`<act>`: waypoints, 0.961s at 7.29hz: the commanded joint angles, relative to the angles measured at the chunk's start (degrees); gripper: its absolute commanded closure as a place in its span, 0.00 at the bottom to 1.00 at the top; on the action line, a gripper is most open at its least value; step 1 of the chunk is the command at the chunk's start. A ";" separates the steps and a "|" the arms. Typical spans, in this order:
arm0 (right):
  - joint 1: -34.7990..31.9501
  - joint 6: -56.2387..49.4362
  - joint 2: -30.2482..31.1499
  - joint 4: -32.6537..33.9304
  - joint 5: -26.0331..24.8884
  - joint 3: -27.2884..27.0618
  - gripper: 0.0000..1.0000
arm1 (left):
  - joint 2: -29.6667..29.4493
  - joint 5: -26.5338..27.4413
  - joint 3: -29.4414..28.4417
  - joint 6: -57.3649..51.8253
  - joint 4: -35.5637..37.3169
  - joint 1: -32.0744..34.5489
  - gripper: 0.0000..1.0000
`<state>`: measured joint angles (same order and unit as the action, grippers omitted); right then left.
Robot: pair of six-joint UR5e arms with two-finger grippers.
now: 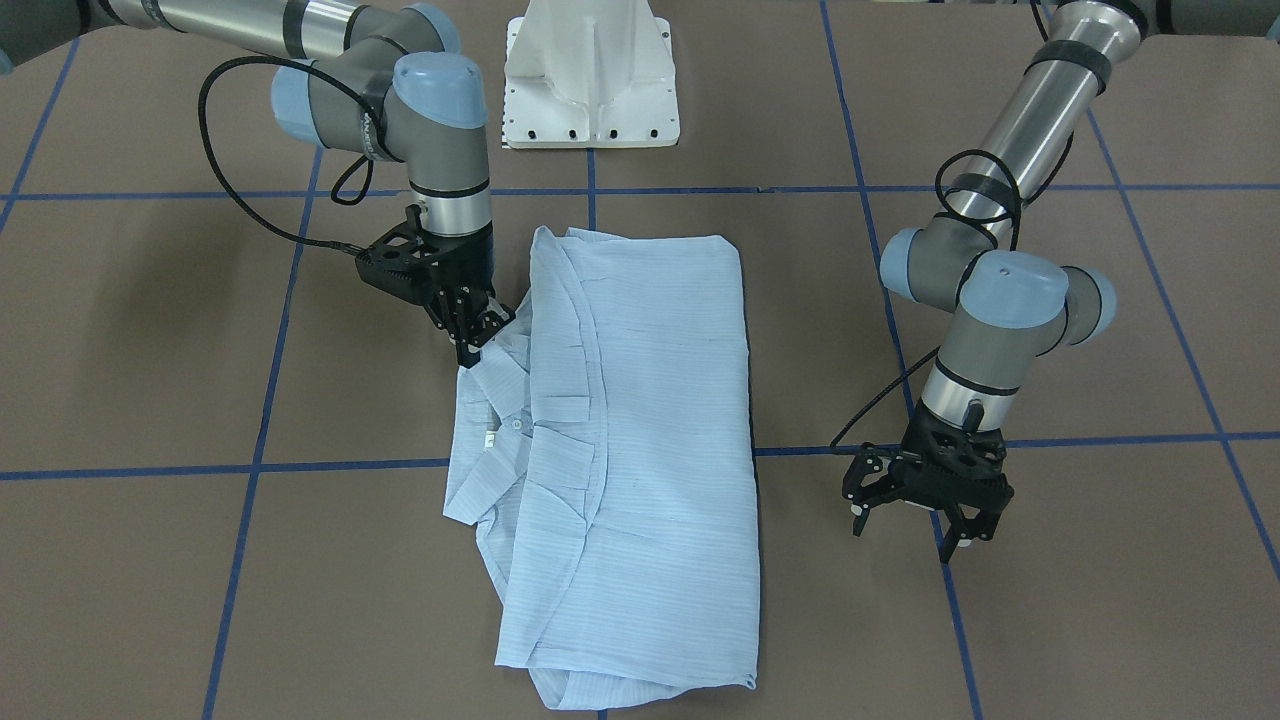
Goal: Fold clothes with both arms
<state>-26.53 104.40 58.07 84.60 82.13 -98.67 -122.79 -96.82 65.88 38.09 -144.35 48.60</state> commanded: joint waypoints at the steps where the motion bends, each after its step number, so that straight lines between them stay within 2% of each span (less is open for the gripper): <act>1: -0.36 -8.20 -6.52 9.28 0.05 0.23 0.00 | 0.10 -0.13 0.21 -0.20 0.03 0.00 0.00; 2: -0.45 -9.20 -11.01 14.40 0.14 1.97 0.00 | 0.53 -3.43 1.60 -0.73 0.12 0.00 0.00; 3: -0.45 -9.21 -17.14 16.54 0.23 8.95 0.00 | 2.02 -8.08 3.36 -0.99 0.12 0.09 0.00; 4: -0.36 -9.30 -22.69 16.91 0.92 18.24 0.00 | 3.51 -8.56 5.38 -1.00 0.12 0.09 0.00; 5: -0.19 -11.82 -26.57 17.00 3.80 24.42 0.00 | 4.40 -8.57 6.53 -0.91 0.12 0.09 0.00; 6: 0.25 -18.29 -29.04 17.00 7.05 27.88 0.00 | 4.49 -8.57 6.80 -0.91 0.12 0.17 0.00; 7: 1.12 -23.40 -30.37 18.65 7.95 29.65 0.00 | 4.49 -8.57 6.80 -0.91 0.12 0.17 0.00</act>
<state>-26.25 87.43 30.32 101.92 87.90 -72.71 -118.51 -105.29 72.36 37.17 -144.23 48.75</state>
